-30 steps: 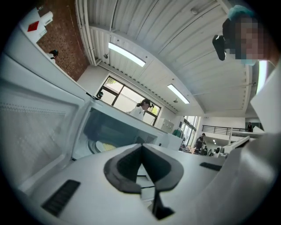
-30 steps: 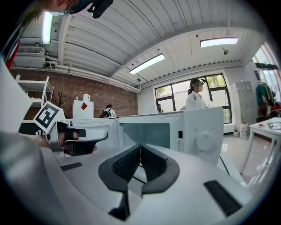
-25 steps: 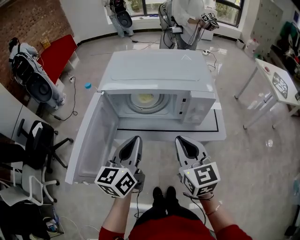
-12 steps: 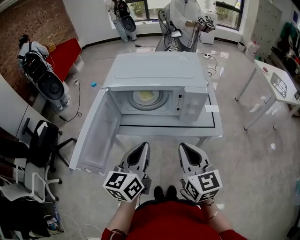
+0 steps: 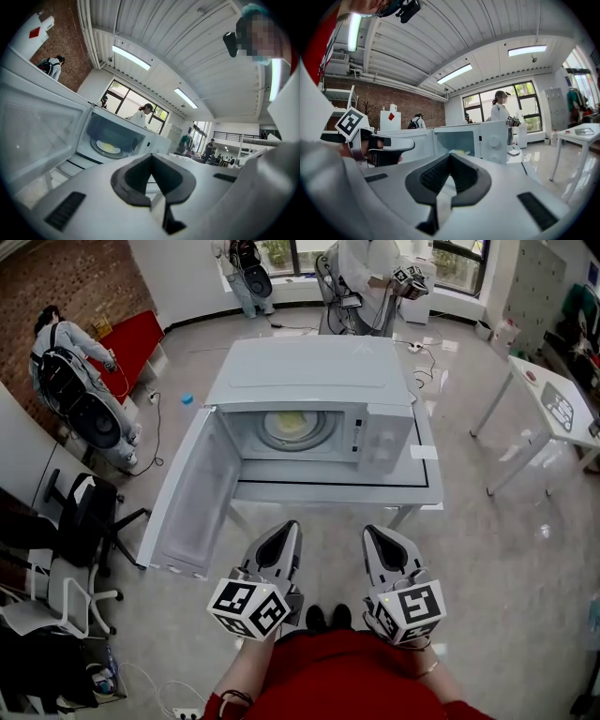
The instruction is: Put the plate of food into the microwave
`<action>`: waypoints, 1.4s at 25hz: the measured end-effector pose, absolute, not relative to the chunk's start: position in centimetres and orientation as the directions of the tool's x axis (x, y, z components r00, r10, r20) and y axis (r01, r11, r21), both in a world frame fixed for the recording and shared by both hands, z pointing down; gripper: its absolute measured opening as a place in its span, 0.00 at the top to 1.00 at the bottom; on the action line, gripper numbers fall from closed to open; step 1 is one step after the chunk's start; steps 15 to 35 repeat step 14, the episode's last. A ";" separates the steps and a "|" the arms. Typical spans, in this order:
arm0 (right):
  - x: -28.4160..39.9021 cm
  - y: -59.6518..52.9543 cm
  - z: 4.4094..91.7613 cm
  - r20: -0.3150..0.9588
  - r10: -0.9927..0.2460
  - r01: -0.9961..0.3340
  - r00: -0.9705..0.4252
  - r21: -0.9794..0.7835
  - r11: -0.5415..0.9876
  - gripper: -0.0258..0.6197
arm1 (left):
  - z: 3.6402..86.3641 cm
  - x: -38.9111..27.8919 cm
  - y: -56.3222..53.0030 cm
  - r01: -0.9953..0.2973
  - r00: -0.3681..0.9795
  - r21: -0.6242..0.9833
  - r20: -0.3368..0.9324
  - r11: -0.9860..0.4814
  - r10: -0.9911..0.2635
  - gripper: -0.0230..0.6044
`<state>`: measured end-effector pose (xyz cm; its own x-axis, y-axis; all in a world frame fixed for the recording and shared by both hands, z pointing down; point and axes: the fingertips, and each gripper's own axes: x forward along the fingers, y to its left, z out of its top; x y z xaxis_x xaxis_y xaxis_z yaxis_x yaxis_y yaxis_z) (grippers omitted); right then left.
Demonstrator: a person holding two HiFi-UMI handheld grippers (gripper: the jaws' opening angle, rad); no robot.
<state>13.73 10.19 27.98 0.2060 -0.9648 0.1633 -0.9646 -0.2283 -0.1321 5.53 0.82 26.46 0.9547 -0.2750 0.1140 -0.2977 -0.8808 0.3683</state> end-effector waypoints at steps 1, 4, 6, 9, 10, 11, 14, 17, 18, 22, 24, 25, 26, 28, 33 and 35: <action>13.7 10.2 28.1 0.165 -0.965 -0.965 0.205 -0.133 -0.227 0.94 | 26.4 5.5 0.9 -0.298 0.954 0.362 0.115 -0.883 -0.275 0.95; 13.5 10.0 28.1 0.161 -0.967 -0.967 0.199 -0.129 -0.220 0.94 | 26.5 5.3 1.1 -0.301 0.954 0.348 0.120 -0.888 -0.277 0.95; 13.4 9.8 27.9 0.155 -0.968 -0.969 0.195 -0.122 -0.215 0.94 | 26.4 5.3 1.1 -0.300 0.954 0.348 0.119 -0.888 -0.276 0.95; 13.4 9.5 27.8 0.159 -0.969 -0.971 0.190 -0.118 -0.209 0.94 | 26.3 5.3 0.9 -0.301 0.953 0.354 0.119 -0.885 -0.277 0.95; 13.3 9.4 27.9 0.164 -0.969 -0.971 0.187 -0.120 -0.207 0.94 | 26.4 5.3 0.8 -0.303 0.953 0.354 0.120 -0.885 -0.279 0.95; 13.2 9.3 28.0 0.167 -0.969 -0.971 0.184 -0.121 -0.206 0.94 | 26.4 5.2 0.7 -0.305 0.952 0.353 0.121 -0.885 -0.280 0.95; 13.0 9.0 28.1 0.171 -0.969 -0.972 0.179 -0.124 -0.202 0.94 | 26.4 5.1 0.5 -0.309 0.951 0.347 0.125 -0.885 -0.283 0.95; 13.0 9.0 28.1 0.171 -0.969 -0.972 0.179 -0.124 -0.202 0.94 | 26.4 5.1 0.5 -0.309 0.951 0.347 0.125 -0.885 -0.283 0.95; 13.0 9.0 28.1 0.171 -0.969 -0.972 0.179 -0.124 -0.202 0.94 | 26.4 5.1 0.5 -0.309 0.951 0.347 0.125 -0.885 -0.283 0.95; 13.0 9.0 28.1 0.171 -0.969 -0.972 0.179 -0.124 -0.202 0.94 | 26.4 5.1 0.5 -0.309 0.951 0.347 0.125 -0.885 -0.283 0.95; 13.0 9.0 28.1 0.171 -0.969 -0.972 0.179 -0.124 -0.202 0.94 | 26.4 5.1 0.5 -0.309 0.951 0.347 0.125 -0.885 -0.283 0.95; 13.0 9.0 28.1 0.171 -0.969 -0.972 0.179 -0.124 -0.202 0.94 | 26.4 5.1 0.5 -0.309 0.951 0.347 0.125 -0.885 -0.283 0.95; 13.0 9.0 28.1 0.171 -0.969 -0.972 0.179 -0.124 -0.202 0.94 | 26.4 5.1 0.5 -0.309 0.951 0.347 0.125 -0.885 -0.283 0.95; 13.0 9.0 28.1 0.171 -0.969 -0.972 0.179 -0.124 -0.202 0.94 | 26.4 5.1 0.5 -0.309 0.951 0.347 0.125 -0.885 -0.283 0.95; 13.0 9.0 28.1 0.171 -0.969 -0.972 0.179 -0.124 -0.202 0.94 | 26.4 5.1 0.5 -0.309 0.951 0.347 0.125 -0.885 -0.283 0.95; 13.0 9.0 28.1 0.171 -0.969 -0.972 0.179 -0.124 -0.202 0.94 | 26.4 5.1 0.5 -0.309 0.951 0.347 0.125 -0.885 -0.283 0.95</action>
